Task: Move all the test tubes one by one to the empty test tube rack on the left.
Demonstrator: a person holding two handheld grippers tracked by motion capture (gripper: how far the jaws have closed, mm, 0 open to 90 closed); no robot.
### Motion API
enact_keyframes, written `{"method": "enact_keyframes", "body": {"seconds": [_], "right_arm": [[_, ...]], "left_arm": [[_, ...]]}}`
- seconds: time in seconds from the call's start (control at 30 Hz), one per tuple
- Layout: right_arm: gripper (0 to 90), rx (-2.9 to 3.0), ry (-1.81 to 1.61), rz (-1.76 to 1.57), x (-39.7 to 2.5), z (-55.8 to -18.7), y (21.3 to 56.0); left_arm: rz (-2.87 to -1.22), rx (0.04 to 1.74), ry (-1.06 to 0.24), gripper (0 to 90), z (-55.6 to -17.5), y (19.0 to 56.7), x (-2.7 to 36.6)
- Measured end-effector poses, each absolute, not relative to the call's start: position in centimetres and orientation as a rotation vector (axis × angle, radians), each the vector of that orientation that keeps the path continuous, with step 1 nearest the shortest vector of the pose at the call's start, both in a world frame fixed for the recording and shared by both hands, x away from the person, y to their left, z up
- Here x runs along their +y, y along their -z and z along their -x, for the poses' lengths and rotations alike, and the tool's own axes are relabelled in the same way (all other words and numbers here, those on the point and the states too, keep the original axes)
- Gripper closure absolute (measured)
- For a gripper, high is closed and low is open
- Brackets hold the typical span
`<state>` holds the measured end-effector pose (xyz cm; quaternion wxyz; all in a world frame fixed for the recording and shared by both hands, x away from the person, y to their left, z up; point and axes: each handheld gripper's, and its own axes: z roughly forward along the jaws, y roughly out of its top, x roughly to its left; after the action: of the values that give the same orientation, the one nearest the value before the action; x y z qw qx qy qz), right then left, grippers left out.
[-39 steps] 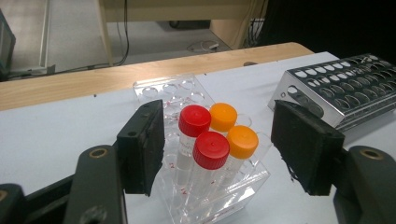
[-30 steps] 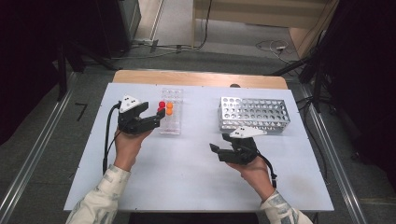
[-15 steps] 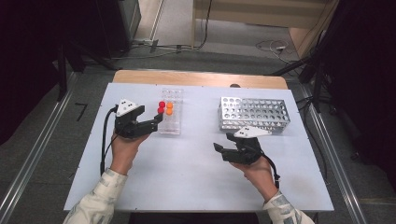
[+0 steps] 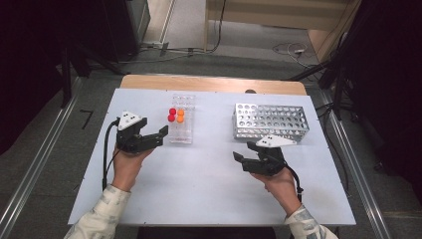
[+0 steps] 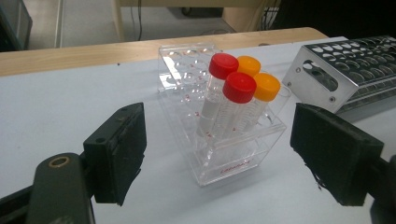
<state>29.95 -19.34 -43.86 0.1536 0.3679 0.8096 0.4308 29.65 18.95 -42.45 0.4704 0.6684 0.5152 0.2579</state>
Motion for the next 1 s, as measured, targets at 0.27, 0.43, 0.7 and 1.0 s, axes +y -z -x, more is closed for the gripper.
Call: {"method": "enact_keyframes", "body": {"seconds": [0.27,0.43,0.7,1.0], "right_arm": [[31.6,2.321,-1.227,-1.060,-19.7,-30.0,44.0],[30.7,2.310,-1.230,-1.069,-20.2,-29.9,44.0],[29.7,2.297,-1.232,-1.083,-21.1,-29.9,44.1],[29.7,2.276,-1.226,-1.106,-22.3,-29.8,44.1]], "left_arm": [[-1.645,1.267,-0.631,18.9,-29.1,42.8,19.2],[-1.650,1.274,-0.631,18.2,-28.7,43.3,19.3],[-1.653,1.272,-0.630,18.1,-28.2,43.5,19.4],[-1.665,1.273,-0.638,17.7,-27.6,43.8,19.7]]}}
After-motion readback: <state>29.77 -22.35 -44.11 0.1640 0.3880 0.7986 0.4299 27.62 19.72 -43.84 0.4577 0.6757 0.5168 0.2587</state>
